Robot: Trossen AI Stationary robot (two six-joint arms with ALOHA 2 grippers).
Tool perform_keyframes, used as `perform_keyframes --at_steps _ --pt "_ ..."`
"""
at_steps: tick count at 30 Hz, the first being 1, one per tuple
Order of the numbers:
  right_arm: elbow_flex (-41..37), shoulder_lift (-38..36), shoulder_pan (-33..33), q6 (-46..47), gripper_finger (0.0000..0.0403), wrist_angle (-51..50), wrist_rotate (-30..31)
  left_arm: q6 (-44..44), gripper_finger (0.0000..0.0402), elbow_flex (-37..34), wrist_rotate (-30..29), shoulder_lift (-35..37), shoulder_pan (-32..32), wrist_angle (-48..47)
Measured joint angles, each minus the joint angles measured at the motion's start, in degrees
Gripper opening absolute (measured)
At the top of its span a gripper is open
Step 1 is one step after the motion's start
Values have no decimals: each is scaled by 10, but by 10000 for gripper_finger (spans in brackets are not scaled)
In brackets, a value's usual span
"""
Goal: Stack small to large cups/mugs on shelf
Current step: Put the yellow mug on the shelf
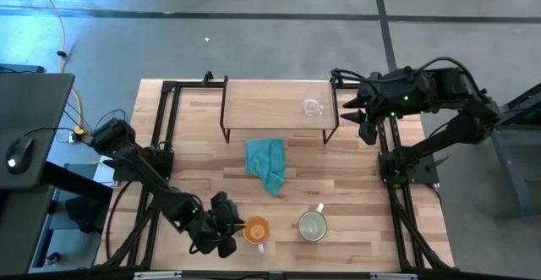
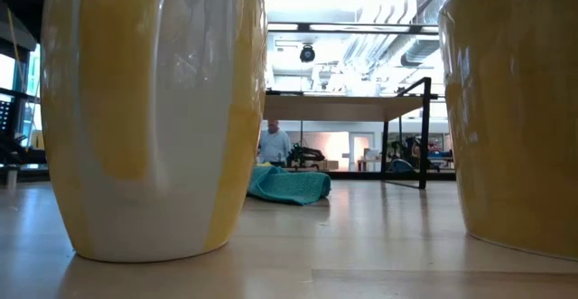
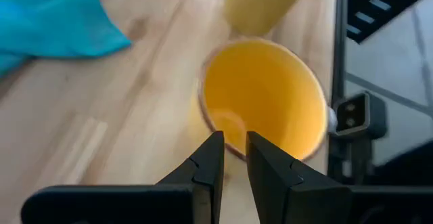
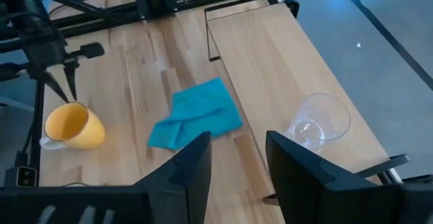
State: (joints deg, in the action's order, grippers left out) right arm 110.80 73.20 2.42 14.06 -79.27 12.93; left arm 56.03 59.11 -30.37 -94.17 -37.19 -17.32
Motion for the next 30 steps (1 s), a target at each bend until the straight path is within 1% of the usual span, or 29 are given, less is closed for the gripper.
perform_keyframes --at_steps 2,7,12,14,23,30 --pt "0 2 0 -2 133 10 0 0 53 0 25 0 10 1" --pt "0 7 0 -4 133 16 0 0 53 0 43 0 30 8" --pt "0 11 0 -4 133 15 -1 0 53 0 82 0 51 11" --pt "0 11 0 -4 133 15 -10 0 53 0 89 0 58 12" --pt "0 11 0 -12 133 7 -14 -5 53 10 114 0 89 12" --pt "0 11 0 -22 133 6 -14 -31 53 18 151 0 104 9"
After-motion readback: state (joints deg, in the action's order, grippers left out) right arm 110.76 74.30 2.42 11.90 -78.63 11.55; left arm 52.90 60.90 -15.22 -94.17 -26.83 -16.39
